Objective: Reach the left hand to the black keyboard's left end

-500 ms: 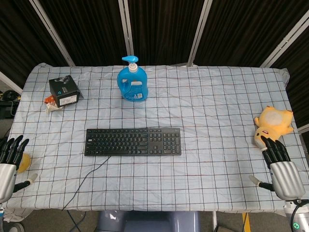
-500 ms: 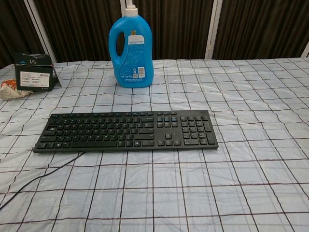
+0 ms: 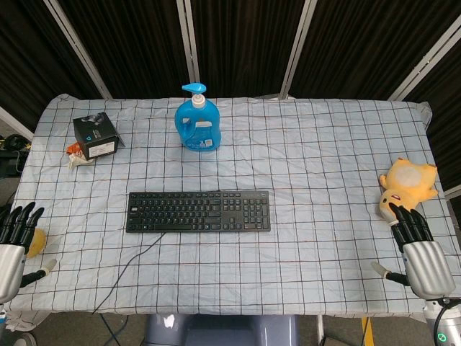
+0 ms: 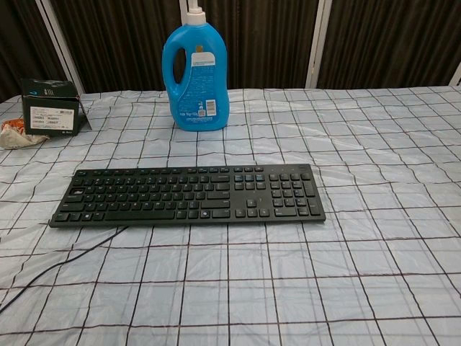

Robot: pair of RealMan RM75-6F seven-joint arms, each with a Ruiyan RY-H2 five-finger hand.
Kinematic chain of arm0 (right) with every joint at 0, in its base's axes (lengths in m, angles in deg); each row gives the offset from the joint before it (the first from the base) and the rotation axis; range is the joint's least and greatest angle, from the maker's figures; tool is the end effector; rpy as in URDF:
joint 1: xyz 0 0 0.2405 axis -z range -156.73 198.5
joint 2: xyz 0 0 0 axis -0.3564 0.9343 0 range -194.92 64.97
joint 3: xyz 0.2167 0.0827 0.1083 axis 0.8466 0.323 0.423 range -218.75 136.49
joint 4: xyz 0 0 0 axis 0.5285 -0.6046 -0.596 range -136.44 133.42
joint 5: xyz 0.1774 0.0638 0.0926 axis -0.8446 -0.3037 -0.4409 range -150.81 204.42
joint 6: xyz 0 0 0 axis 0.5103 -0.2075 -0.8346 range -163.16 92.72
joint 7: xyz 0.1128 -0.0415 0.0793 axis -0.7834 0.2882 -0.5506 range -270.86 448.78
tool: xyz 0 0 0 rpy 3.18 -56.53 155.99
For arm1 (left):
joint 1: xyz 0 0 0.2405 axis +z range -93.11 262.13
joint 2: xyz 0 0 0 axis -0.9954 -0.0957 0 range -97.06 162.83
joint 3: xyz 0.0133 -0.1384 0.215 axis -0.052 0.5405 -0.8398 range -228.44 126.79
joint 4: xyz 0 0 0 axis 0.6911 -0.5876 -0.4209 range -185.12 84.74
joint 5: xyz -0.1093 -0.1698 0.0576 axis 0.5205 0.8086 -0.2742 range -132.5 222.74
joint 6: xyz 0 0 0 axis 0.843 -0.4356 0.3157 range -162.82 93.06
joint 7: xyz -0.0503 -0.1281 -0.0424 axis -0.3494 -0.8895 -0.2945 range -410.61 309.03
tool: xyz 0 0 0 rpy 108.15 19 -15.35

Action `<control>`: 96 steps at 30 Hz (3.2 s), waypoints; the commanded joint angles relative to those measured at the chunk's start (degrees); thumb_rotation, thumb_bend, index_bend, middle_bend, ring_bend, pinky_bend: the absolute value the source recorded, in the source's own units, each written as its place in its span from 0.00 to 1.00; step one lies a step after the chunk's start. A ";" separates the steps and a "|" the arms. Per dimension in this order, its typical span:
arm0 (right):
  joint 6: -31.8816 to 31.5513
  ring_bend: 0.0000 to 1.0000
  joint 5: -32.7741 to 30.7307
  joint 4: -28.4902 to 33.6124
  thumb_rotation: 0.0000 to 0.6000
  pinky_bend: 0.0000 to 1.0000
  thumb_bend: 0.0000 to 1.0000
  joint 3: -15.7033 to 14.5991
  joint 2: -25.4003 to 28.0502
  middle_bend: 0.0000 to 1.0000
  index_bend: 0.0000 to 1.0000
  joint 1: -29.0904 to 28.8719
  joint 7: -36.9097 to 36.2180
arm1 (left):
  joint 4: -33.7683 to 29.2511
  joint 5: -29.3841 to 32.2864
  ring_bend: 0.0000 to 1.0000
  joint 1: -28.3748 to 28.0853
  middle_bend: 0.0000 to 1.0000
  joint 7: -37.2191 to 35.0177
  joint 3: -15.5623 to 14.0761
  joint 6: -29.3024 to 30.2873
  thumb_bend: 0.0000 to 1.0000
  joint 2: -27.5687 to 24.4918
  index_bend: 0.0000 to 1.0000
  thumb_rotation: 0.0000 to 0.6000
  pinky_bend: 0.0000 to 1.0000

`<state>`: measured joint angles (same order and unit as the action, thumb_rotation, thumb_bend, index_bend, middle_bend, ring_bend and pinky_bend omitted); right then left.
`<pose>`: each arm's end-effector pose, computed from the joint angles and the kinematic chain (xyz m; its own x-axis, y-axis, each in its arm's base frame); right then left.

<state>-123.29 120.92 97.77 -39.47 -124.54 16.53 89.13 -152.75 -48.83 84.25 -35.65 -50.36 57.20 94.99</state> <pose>-0.2744 -0.1708 0.1697 0.3652 0.0230 0.9306 -0.9196 -0.1465 0.3645 -0.2696 0.1464 0.1612 0.5036 -0.0633 0.8616 0.8598 -0.0604 -0.5070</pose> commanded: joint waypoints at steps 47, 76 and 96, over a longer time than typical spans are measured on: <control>1.34 0.00 -2.75 1.94 1.00 0.00 0.08 0.48 1.39 0.00 0.03 0.04 -3.72 | -17.66 77.01 0.65 -47.19 0.76 41.36 7.58 -33.20 0.95 5.67 0.00 1.00 0.47; 1.46 0.00 -2.84 2.21 1.00 0.00 0.08 0.56 1.55 0.00 0.03 0.07 -4.54 | -11.96 87.74 0.65 -58.95 0.76 39.57 2.55 -28.89 0.96 15.67 0.00 1.00 0.47; 1.45 0.00 -2.80 2.24 1.00 0.00 0.08 0.55 1.61 0.00 0.03 0.11 -4.90 | -9.45 89.91 0.65 -61.54 0.76 38.95 1.25 -28.68 0.96 18.13 0.00 1.00 0.47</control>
<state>-121.85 118.12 100.01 -38.93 -122.93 16.65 84.23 -162.23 41.05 22.74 3.27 -49.08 28.50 113.09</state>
